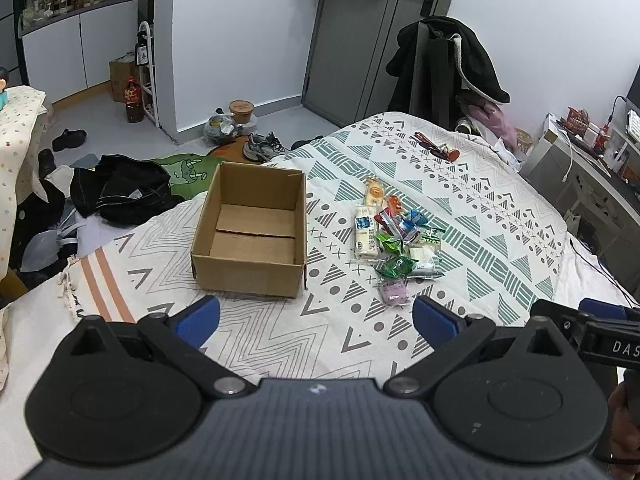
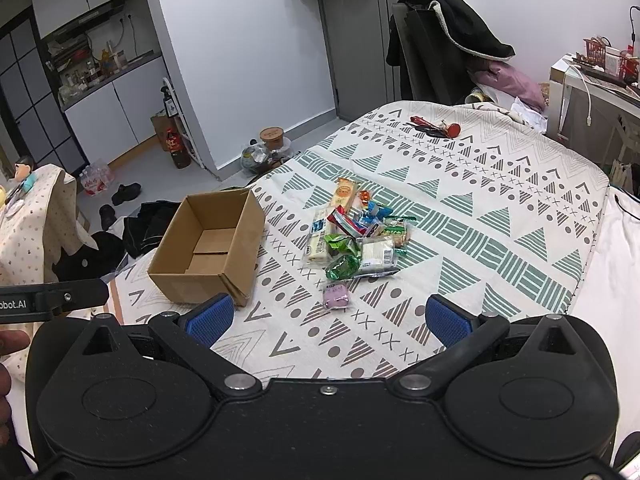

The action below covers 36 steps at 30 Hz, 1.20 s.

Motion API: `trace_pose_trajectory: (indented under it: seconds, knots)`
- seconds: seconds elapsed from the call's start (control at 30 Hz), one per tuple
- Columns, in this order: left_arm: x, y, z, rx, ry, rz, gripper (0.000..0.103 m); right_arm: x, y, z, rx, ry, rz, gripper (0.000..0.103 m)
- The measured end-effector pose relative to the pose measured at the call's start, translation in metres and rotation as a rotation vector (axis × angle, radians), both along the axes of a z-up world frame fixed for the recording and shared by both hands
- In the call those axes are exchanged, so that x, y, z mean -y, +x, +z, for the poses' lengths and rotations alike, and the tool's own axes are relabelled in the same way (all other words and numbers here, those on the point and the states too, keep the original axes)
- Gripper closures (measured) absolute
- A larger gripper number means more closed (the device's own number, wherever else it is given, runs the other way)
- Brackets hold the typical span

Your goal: Organize snacks

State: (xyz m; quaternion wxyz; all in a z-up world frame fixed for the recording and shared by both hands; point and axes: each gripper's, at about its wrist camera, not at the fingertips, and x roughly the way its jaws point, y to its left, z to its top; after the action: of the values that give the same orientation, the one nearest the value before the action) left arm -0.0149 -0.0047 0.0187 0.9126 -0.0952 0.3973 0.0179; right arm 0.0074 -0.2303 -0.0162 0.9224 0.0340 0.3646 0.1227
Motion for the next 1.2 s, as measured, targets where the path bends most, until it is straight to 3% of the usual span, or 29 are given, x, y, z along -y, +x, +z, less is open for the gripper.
trace_pose_trajectory:
  seconds: [0.67, 1.2]
  knots:
    - [0.016, 0.038, -0.013, -0.002, -0.036, 0.001, 0.001, 0.026, 0.034, -0.019, -0.035, 0.066, 0.027, 0.0]
    - [0.045, 0.087, -0.036, -0.069, -0.078, 0.014, 0.003, 0.055, 0.074, -0.039, -0.081, 0.127, 0.018, 0.0]
